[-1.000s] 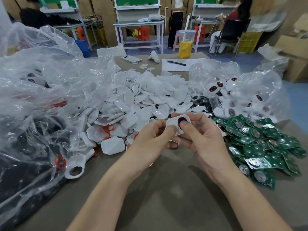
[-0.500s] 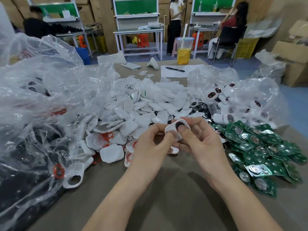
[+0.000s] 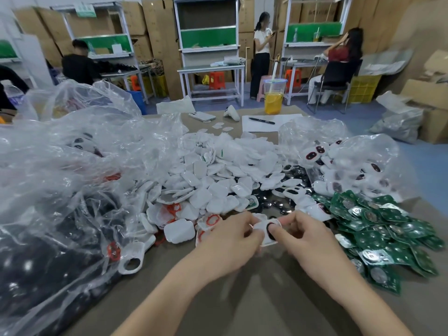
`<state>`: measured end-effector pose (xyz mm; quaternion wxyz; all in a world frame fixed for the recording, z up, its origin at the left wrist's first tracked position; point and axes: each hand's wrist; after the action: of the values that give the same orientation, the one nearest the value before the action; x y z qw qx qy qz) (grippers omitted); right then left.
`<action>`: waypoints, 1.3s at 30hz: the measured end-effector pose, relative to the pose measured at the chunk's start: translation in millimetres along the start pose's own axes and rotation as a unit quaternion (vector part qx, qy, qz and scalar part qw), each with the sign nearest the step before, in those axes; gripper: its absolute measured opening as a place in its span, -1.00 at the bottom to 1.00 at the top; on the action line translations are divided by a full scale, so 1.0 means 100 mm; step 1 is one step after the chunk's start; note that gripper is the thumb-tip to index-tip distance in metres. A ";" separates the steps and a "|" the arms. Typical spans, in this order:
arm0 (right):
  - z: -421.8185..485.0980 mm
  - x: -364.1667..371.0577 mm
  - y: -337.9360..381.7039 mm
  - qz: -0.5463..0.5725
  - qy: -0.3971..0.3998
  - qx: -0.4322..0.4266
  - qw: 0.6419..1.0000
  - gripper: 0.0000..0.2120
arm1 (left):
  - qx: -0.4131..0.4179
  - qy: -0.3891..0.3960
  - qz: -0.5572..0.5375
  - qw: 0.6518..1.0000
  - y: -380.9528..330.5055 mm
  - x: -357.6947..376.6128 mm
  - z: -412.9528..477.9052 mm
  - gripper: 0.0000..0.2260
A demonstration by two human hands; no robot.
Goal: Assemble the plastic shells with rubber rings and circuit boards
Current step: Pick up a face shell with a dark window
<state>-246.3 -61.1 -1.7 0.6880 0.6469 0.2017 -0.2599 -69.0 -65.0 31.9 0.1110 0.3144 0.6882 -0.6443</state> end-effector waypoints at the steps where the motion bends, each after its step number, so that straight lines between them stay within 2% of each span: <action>1: 0.00 -0.04 0.01 -0.025 0.028 0.008 0.999 -0.83 | -0.008 0.015 0.017 1.000 -0.01 0.01 -0.02 -0.85; 4: -0.01 -0.10 0.05 -0.113 0.110 0.006 0.987 -0.83 | -0.012 0.041 0.104 0.994 -0.03 0.02 -0.02 -0.85; 6: 0.00 -0.11 0.09 -0.171 0.123 -0.010 0.977 -0.82 | -0.024 0.061 0.156 0.986 -0.05 0.00 0.00 -0.86; 9: 0.00 -0.12 0.14 -0.235 0.127 -0.015 0.963 -0.78 | -0.029 0.098 0.177 0.979 -0.08 -0.05 0.05 -0.86; 12: 0.00 -0.13 0.15 -0.238 0.134 -0.009 0.962 -0.75 | -0.019 0.112 0.193 0.975 -0.11 -0.09 0.09 -0.87; 18: 0.00 -0.12 0.13 -0.230 0.135 -0.002 0.964 -0.71 | 0.009 0.088 0.192 0.977 -0.07 -0.09 0.08 -0.82; 22: -0.02 -0.12 0.09 -0.209 0.118 0.004 0.971 -0.67 | 0.052 0.050 0.157 0.985 0.08 -0.08 -0.02 -0.75; 25: -0.02 -0.14 0.07 -0.162 0.113 0.006 0.980 -0.62 | 0.094 -0.011 0.157 0.983 0.23 -0.10 -0.06 -0.74; 27: 0.00 -0.15 0.05 -0.126 0.085 -0.010 0.988 -0.74 | 0.130 -0.071 0.173 0.974 0.35 -0.13 -0.06 -0.75; 29: 0.05 -0.17 0.03 -0.105 -0.002 -0.034 0.994 -0.89 | 0.163 -0.140 0.193 0.958 0.43 -0.14 -0.05 -0.74; 31: 0.12 -0.19 0.00 -0.114 -0.085 -0.048 0.989 -0.95 | 0.179 -0.195 0.195 0.944 0.49 -0.12 -0.01 -0.72; 33: 0.21 -0.19 -0.04 -0.142 -0.129 -0.057 0.980 -0.92 | 0.185 -0.218 0.220 0.933 0.51 -0.09 0.05 -0.69; 35: 0.32 -0.18 -0.08 -0.172 -0.135 -0.064 0.974 -0.88 | 0.200 -0.229 0.249 0.920 0.50 -0.08 0.14 -0.71; 37: 0.50 -0.19 -0.07 -0.225 -0.135 -0.068 0.963 -0.80 | 0.226 -0.245 0.273 0.903 0.45 -0.10 0.25 -0.81; 39: 0.69 -0.21 -0.01 -0.251 -0.135 -0.071 0.956 -0.73 | 0.257 -0.292 0.292 0.874 0.42 -0.11 0.36 -0.85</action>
<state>-267.2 -127.9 15.6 0.6654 0.4838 0.2805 -0.4945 -45.5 -104.3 -1.3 0.4053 0.3156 0.3119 -0.7993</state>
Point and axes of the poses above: each hand's wrist, its own z-axis towards the middle knuckle, its own x-axis out of the palm, y = z × x, and after that the axes turned 10 degrees about -z, right-handed
